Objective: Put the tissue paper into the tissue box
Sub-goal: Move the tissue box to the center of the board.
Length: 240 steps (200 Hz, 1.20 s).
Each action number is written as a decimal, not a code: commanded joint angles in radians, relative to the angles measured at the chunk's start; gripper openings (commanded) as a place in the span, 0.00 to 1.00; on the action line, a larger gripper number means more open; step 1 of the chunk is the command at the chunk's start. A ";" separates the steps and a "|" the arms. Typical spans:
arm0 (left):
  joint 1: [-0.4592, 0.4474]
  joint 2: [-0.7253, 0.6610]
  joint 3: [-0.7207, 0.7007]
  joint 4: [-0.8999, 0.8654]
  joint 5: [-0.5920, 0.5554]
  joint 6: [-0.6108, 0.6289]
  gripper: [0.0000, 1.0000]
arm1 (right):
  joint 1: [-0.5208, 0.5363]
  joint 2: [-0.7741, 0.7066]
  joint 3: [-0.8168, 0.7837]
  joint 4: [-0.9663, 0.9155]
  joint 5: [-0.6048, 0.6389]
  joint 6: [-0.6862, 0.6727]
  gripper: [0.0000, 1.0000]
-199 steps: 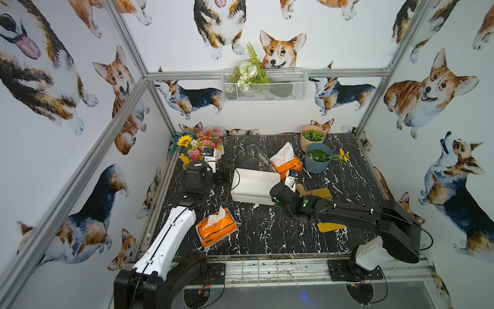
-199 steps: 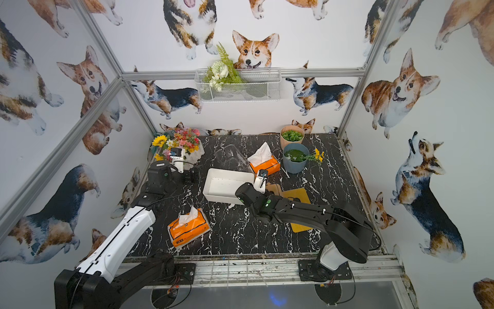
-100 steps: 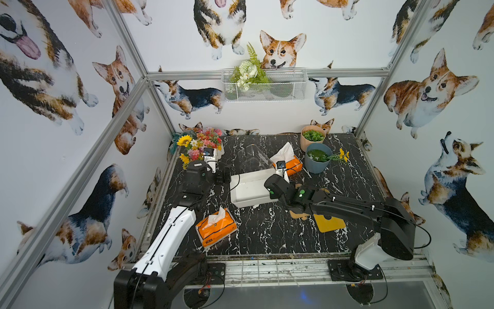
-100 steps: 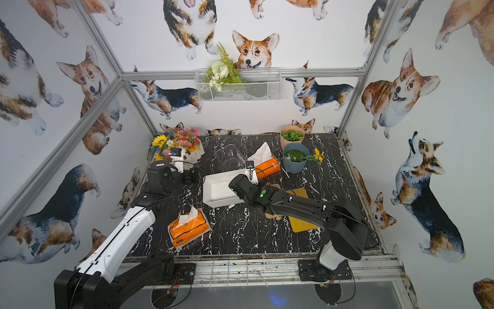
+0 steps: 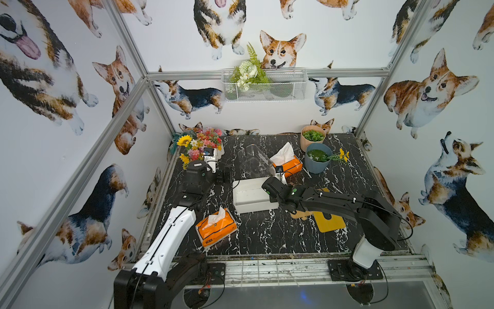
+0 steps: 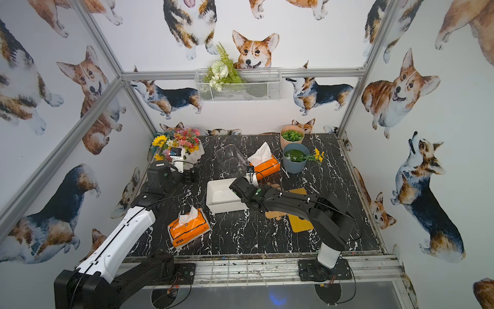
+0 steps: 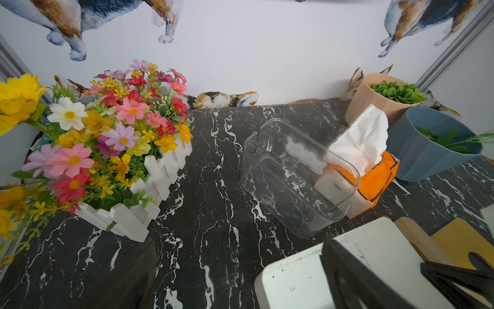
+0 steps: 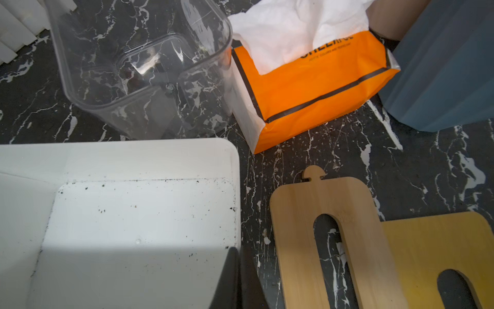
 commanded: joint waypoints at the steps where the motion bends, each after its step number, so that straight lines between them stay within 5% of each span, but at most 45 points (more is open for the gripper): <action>1: 0.000 -0.003 -0.001 0.026 0.012 -0.009 1.00 | -0.030 0.012 -0.001 0.045 0.001 0.001 0.00; 135: -0.001 0.004 -0.001 0.029 0.021 -0.015 1.00 | -0.170 0.267 0.347 -0.029 -0.074 -0.117 0.00; 221: 0.000 0.003 -0.003 0.034 0.029 -0.020 1.00 | -0.170 0.033 0.081 0.004 -0.108 -0.075 0.00; 240: 0.000 0.000 -0.006 0.034 0.027 -0.021 1.00 | -0.170 0.006 0.042 0.023 -0.114 -0.075 0.06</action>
